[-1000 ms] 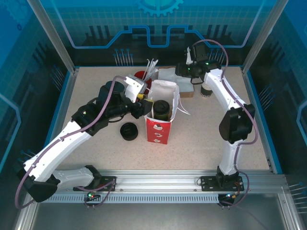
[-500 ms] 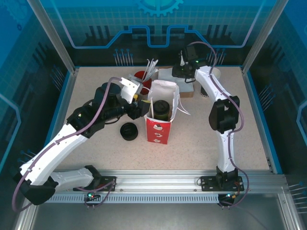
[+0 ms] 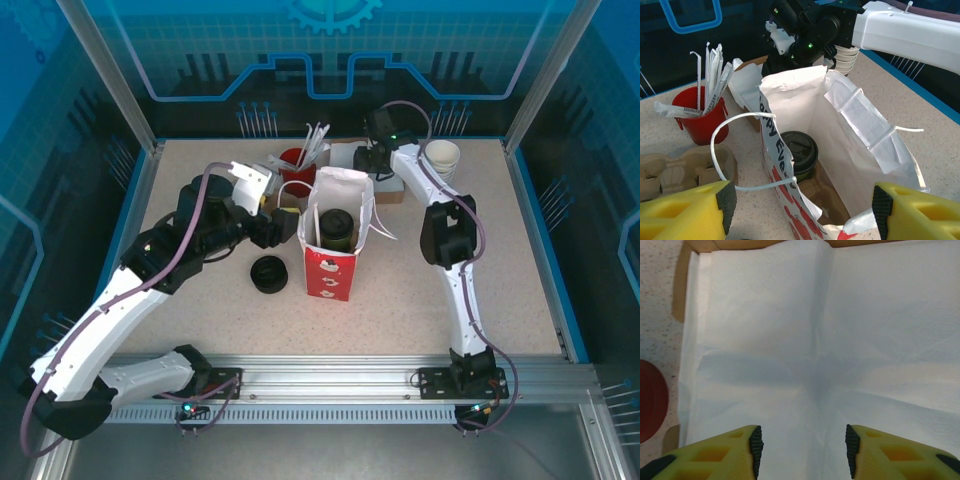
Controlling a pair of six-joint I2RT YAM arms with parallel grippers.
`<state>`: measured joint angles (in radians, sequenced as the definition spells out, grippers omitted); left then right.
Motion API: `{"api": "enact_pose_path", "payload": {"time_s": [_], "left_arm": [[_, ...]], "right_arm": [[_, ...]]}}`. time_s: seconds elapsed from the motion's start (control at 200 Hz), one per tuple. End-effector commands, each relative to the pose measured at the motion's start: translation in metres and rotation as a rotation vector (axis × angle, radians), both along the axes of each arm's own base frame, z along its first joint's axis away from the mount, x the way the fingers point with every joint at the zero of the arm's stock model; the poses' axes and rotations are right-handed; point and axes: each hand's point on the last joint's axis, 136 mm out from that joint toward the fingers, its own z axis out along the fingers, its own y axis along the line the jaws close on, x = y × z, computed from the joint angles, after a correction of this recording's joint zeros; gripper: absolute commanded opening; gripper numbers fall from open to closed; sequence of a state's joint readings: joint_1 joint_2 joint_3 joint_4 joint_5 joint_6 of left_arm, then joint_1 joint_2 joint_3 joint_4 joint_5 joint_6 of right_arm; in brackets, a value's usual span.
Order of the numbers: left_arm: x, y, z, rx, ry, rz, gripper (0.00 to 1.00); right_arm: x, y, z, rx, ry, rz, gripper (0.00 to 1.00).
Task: Pack the takeout coffee
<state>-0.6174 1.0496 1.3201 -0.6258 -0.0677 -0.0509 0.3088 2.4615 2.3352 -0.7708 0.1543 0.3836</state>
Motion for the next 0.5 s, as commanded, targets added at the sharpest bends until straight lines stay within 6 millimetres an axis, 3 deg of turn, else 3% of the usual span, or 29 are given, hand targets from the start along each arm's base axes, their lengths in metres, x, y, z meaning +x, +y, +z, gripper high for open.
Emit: {"api": "enact_pose_path", "payload": {"time_s": [0.0, 0.495], "left_arm": [[-0.002, 0.007, -0.006, 0.017, 0.014, 0.018, 0.75], [0.001, 0.01, -0.01, 0.018, 0.026, 0.03, 0.78]], "right_arm": [[0.009, 0.001, -0.003, -0.036, -0.016, 0.006, 0.54], [0.027, -0.008, -0.03, -0.066, -0.007, -0.008, 0.56]]}}
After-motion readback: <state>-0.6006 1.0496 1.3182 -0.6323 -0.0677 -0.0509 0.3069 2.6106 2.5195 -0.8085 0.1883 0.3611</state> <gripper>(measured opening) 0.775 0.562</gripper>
